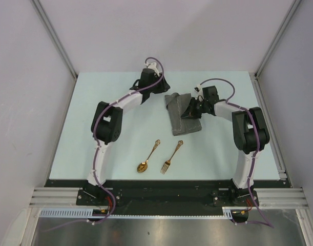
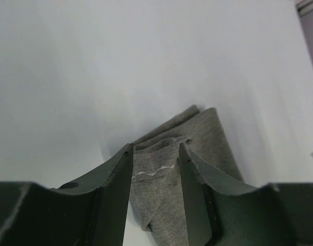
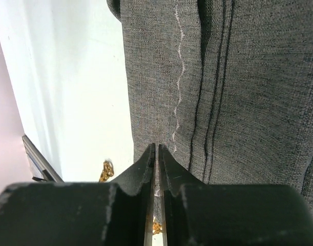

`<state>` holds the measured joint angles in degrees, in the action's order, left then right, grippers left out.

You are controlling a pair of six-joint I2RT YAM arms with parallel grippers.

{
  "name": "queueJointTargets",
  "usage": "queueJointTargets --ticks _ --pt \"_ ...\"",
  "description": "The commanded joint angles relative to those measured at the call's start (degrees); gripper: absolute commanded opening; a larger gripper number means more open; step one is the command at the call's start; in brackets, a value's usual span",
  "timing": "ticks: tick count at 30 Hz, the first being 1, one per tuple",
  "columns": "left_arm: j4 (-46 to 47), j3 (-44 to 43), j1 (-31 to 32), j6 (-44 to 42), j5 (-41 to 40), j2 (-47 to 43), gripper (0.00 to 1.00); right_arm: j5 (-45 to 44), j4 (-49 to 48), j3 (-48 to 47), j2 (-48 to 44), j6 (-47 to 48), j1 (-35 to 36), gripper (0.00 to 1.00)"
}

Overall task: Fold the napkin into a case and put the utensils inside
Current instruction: Fold the lower triangle-folded napkin at the center of the board.

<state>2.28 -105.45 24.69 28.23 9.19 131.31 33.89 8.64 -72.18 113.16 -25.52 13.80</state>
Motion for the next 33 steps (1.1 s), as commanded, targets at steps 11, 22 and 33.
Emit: queueJointTargets --ticks 11,22,33 --pt "2.46 -4.06 2.56 2.53 1.18 5.54 0.44 0.12 -5.12 -10.87 6.45 -6.55 -1.23 0.14" --pt "3.69 -4.85 2.56 4.73 3.9 8.09 0.4 0.3 -10.31 -15.09 11.9 -12.01 -2.11 0.14" --pt "5.8 -3.97 2.56 7.01 5.22 8.35 0.2 -2.07 -10.84 -19.74 16.29 -12.89 -2.11 0.13"
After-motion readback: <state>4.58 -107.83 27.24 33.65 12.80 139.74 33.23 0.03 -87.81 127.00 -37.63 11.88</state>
